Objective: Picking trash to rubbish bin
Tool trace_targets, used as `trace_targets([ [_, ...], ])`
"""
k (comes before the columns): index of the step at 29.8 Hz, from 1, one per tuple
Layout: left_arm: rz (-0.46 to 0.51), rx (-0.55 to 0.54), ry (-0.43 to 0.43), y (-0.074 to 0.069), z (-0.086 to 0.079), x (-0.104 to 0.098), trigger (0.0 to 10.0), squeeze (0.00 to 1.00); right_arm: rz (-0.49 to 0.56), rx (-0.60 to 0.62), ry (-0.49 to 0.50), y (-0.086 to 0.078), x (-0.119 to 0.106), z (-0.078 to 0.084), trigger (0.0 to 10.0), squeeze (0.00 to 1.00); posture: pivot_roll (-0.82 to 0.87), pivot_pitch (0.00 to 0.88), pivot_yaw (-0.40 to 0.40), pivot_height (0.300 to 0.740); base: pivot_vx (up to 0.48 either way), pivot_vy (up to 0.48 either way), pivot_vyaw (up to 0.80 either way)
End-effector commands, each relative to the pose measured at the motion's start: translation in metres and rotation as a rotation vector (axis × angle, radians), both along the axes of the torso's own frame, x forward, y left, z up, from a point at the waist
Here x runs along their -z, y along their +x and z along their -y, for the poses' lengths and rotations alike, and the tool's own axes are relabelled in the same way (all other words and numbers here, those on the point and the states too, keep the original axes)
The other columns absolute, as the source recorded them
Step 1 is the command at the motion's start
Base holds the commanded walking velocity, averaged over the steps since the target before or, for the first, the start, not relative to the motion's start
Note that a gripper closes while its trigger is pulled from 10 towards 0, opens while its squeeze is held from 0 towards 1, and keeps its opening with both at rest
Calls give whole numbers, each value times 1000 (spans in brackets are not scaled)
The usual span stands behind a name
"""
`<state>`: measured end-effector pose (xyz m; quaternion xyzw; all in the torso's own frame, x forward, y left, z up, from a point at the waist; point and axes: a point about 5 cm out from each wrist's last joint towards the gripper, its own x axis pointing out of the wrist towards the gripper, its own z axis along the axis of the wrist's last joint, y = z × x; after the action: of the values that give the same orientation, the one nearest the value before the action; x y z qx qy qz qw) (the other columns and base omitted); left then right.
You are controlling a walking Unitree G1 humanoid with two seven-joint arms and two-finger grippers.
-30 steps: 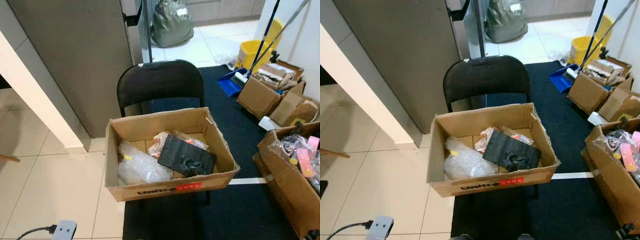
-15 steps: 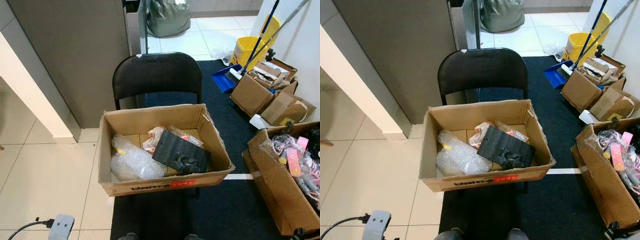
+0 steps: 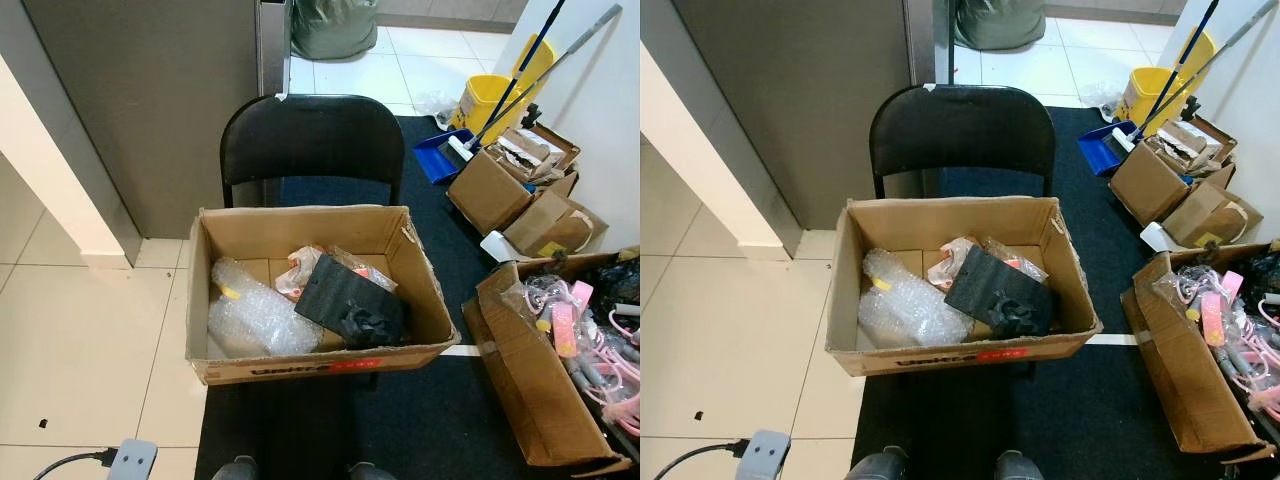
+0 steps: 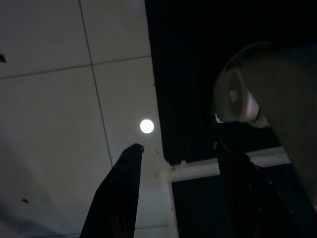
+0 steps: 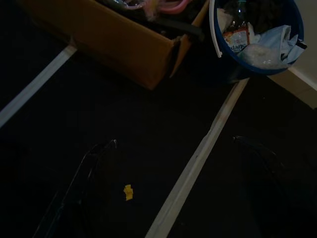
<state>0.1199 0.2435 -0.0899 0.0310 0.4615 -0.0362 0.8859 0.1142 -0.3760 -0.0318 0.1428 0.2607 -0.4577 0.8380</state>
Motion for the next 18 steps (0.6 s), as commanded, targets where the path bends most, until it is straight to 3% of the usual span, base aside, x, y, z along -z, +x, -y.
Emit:
trace_targets([
  [1,-71,-13,-10,-15,5,7,10000,0,-14,41,10,-9,1,4,10000,0,31,182,-40,740,0,0,0],
  [6,-94,-34,-22,-15,9,9,10000,0,36,75,8,1,-4,6,10000,0,26,157,-25,740,0,0,0],
  [11,-90,-54,-15,-10,6,8,10000,0,47,41,24,14,-2,-3,10000,0,25,140,-17,740,0,0,0],
  [15,-82,-63,-2,-3,3,6,10000,0,-25,-31,68,22,10,-24,10000,0,30,133,-31,740,0,0,0],
  [18,-83,-84,4,-1,2,5,10000,0,-79,-109,119,31,23,-50,10000,0,12,141,-45,740,0,0,0],
])
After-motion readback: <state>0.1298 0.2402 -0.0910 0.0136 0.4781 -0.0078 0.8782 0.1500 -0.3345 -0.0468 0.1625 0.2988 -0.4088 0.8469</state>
